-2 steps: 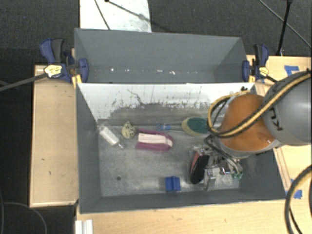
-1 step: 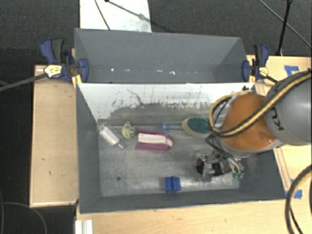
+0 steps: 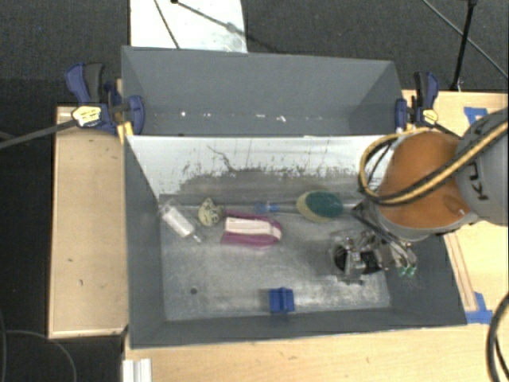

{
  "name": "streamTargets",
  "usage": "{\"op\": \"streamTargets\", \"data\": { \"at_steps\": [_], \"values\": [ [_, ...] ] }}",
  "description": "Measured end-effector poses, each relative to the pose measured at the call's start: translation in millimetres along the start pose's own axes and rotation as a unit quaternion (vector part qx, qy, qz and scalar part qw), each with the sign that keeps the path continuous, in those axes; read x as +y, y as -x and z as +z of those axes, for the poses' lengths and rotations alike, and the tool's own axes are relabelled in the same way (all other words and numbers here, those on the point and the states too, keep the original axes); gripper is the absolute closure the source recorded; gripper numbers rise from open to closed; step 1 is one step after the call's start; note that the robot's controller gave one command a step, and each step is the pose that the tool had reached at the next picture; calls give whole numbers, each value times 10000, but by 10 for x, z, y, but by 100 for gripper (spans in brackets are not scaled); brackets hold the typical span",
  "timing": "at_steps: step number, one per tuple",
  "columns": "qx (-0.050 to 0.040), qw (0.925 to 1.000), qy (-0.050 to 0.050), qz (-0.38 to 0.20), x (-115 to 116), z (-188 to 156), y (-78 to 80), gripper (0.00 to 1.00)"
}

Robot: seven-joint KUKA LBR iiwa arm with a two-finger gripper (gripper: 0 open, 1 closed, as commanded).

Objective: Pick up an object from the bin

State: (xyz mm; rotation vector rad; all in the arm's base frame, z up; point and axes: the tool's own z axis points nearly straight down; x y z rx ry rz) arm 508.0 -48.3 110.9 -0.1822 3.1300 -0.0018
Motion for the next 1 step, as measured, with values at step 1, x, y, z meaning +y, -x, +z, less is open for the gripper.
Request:
{"op": "streamTargets", "data": {
  "at_steps": [1],
  "values": [
    [13, 9923, 13, -1239, 61, 306, 309, 100]
  ]
}}
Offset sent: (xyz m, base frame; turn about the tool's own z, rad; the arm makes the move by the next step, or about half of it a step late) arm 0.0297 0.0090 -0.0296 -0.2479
